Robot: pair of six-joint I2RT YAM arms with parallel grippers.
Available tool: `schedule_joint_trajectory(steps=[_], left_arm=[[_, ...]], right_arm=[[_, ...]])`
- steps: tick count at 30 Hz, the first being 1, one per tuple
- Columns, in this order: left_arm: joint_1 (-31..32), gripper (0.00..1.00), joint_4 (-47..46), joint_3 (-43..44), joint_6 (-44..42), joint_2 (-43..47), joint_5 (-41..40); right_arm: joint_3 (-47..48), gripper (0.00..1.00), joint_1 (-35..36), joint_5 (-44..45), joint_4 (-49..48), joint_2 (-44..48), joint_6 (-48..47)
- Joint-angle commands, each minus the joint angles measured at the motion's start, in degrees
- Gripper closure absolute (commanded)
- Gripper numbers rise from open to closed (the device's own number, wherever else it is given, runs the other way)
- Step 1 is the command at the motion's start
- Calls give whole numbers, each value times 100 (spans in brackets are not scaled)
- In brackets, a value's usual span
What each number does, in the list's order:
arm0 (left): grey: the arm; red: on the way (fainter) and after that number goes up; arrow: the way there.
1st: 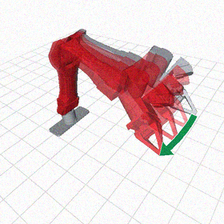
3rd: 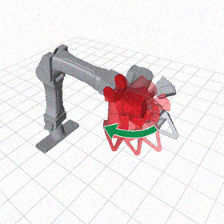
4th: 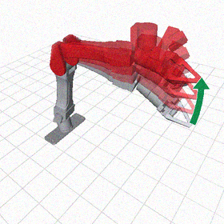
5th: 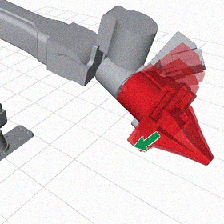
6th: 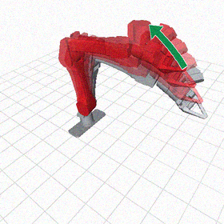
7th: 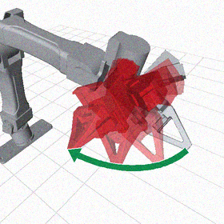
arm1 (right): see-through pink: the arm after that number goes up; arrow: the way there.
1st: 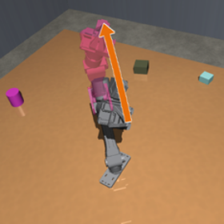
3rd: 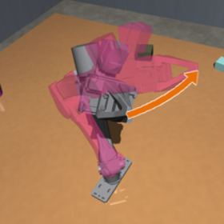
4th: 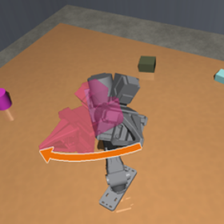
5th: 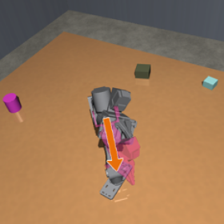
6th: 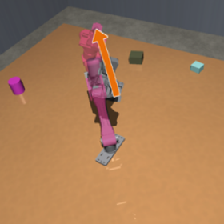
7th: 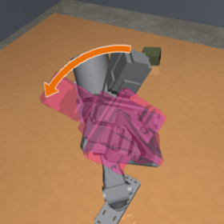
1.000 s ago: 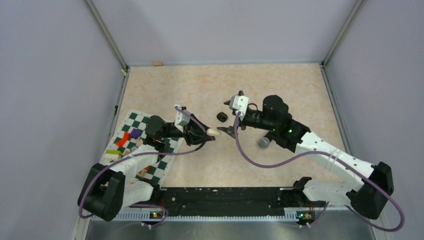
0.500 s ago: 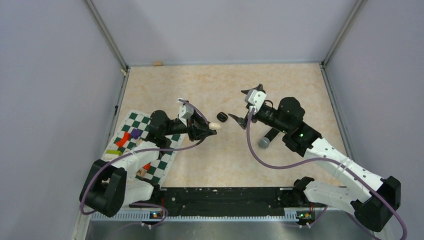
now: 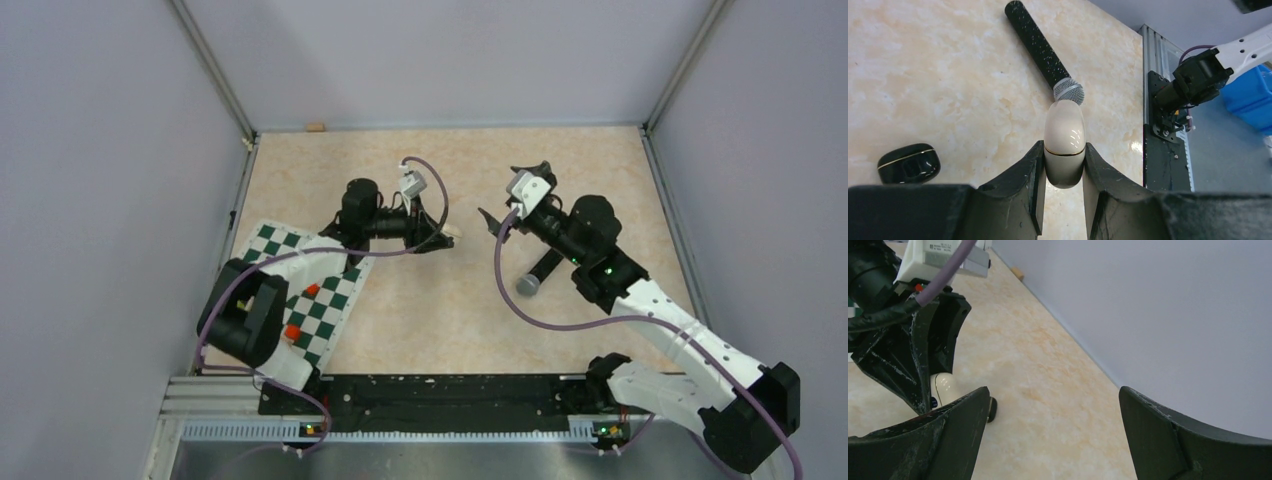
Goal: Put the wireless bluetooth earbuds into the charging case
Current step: Place the charging case at the center of the board.
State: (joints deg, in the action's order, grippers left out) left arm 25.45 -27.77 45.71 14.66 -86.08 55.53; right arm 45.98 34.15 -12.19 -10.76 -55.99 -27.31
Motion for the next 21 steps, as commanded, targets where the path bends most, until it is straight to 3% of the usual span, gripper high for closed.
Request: schedule_joint_trajectory(steps=[1,5,12,16,21], left_arm=[[78,82,909,948,-134,-757,147],[76,81,897,1515,78,-1417,58],[299,77,156,2152,1403,-2546,-554],[584,75,605,2428,1333,-2850,-1271],[825,74,1815,2888,825,-3075,-2293]], right_arm=[[-124,1,-280,472,-596,206,75],[-217,1,-463,528,-760,251,115],[-312,1,-573,616,-896,279,86],[-339,1,-576,566,-924,262,101],[-361,1,-573,457,-927,269,159]])
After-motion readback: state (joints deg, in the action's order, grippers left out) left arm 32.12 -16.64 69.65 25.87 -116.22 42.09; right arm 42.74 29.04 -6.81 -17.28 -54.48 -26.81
